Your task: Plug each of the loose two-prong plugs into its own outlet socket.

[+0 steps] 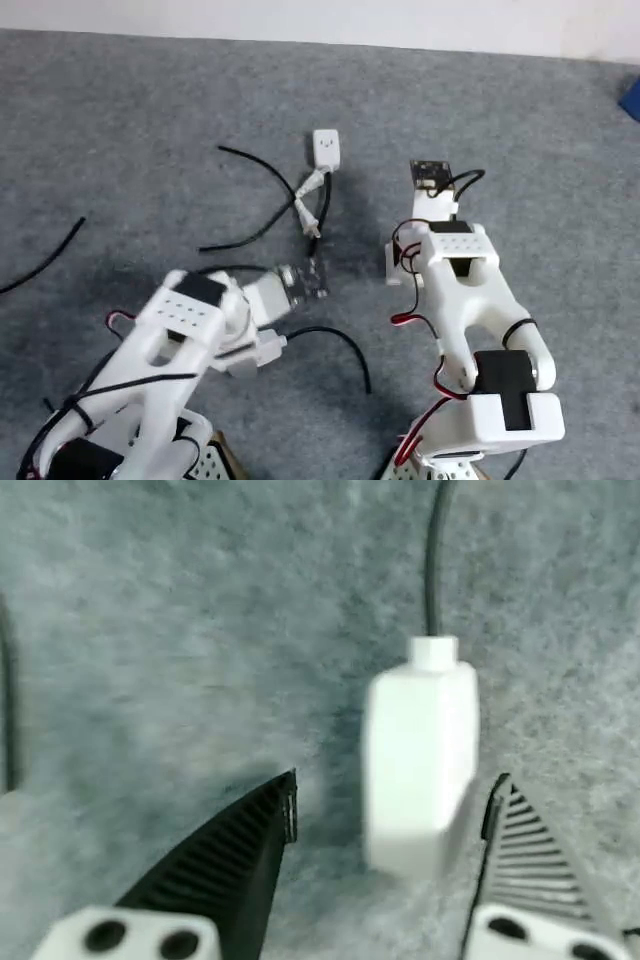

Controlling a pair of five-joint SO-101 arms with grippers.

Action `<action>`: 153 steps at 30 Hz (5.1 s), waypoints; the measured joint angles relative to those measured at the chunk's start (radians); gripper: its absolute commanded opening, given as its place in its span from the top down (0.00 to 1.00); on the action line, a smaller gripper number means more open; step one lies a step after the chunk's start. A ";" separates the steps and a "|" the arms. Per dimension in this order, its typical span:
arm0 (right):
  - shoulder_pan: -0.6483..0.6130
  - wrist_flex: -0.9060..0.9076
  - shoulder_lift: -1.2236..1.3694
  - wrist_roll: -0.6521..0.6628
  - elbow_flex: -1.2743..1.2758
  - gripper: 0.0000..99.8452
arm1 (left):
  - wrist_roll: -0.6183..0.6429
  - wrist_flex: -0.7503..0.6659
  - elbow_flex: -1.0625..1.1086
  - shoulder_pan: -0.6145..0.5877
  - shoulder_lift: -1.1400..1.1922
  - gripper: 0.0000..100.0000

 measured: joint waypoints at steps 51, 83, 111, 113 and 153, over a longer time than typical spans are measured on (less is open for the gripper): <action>-0.222 0.227 0.095 0.000 -0.316 0.85 | 0.709 0.150 -0.152 -0.295 -0.371 0.70; -0.641 0.333 0.315 -0.186 -0.482 0.85 | 0.821 -0.155 0.087 -0.531 -0.373 0.70; -0.451 0.451 -0.193 0.051 -0.084 0.85 | 0.813 -0.155 0.087 -0.502 -0.373 0.70; -0.509 0.460 -0.209 0.026 -0.086 0.85 | 0.810 -0.155 0.087 -0.500 -0.373 0.70; -0.578 0.423 -0.259 0.135 0.132 0.85 | 0.809 -0.203 0.123 -0.493 -0.373 0.70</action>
